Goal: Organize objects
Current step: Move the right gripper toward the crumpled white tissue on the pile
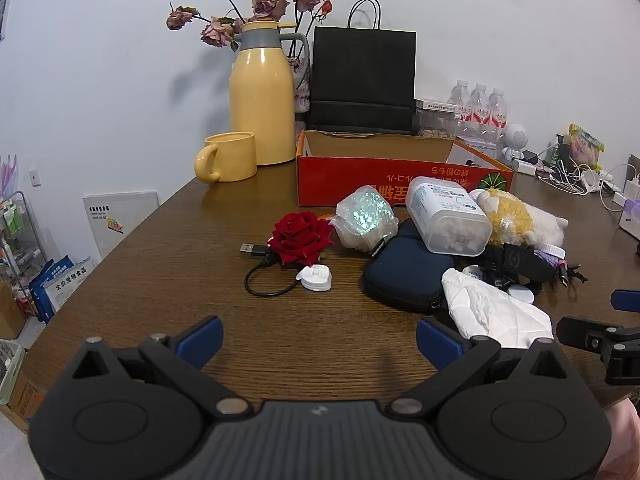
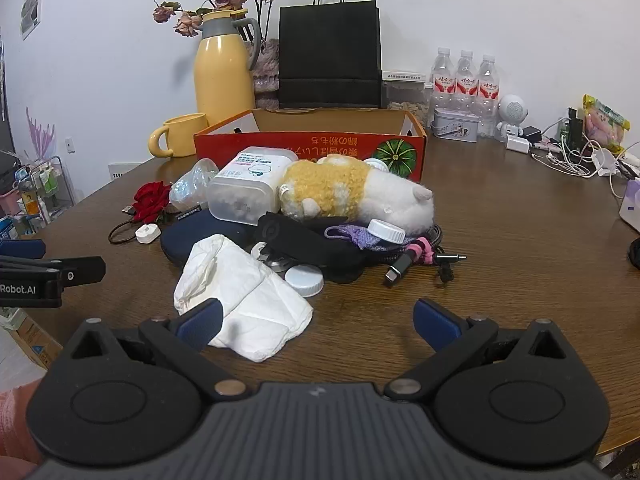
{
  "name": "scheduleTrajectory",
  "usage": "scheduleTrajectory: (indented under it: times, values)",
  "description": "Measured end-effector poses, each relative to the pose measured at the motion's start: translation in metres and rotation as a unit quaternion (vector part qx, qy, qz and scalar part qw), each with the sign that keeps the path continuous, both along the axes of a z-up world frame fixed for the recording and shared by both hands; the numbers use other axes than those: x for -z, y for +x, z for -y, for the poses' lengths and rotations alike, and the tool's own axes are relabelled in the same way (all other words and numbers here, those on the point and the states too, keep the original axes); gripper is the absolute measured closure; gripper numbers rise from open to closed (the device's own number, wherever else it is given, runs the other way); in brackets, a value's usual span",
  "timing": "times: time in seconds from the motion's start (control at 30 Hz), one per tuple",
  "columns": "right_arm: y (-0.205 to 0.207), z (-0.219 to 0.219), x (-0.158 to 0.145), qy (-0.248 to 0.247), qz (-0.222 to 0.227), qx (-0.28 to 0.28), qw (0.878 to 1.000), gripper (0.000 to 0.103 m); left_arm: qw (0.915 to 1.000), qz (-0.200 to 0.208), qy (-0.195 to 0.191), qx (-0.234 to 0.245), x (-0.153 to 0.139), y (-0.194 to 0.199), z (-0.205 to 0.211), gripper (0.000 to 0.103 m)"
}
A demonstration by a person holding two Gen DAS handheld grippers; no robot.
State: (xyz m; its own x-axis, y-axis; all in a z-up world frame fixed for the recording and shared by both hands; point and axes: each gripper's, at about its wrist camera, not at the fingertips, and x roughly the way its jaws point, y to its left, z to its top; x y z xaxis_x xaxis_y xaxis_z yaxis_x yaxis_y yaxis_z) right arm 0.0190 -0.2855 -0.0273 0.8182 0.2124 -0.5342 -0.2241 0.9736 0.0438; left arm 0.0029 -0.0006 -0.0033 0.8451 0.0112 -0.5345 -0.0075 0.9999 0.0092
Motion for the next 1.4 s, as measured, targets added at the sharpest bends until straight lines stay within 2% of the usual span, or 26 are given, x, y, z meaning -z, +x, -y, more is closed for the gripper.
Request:
scheduleTrajectory:
  times: [0.67, 1.07, 1.4]
  values:
    - [0.006, -0.009, 0.003, -0.006, -0.009, -0.031, 0.999, 0.0, 0.9999, 0.002, 0.014, 0.006, 0.002, 0.007, 0.002, 0.0]
    - [0.017, -0.021, 0.006, -0.003, -0.012, -0.055, 0.998, 0.0, 0.9998, -0.007, 0.008, 0.016, 0.007, 0.015, -0.001, 0.0]
    - [0.024, -0.028, 0.009, -0.005, -0.017, -0.066, 0.998, 0.0, 0.9999, -0.014, 0.002, 0.003, 0.011, 0.021, -0.006, 0.0]
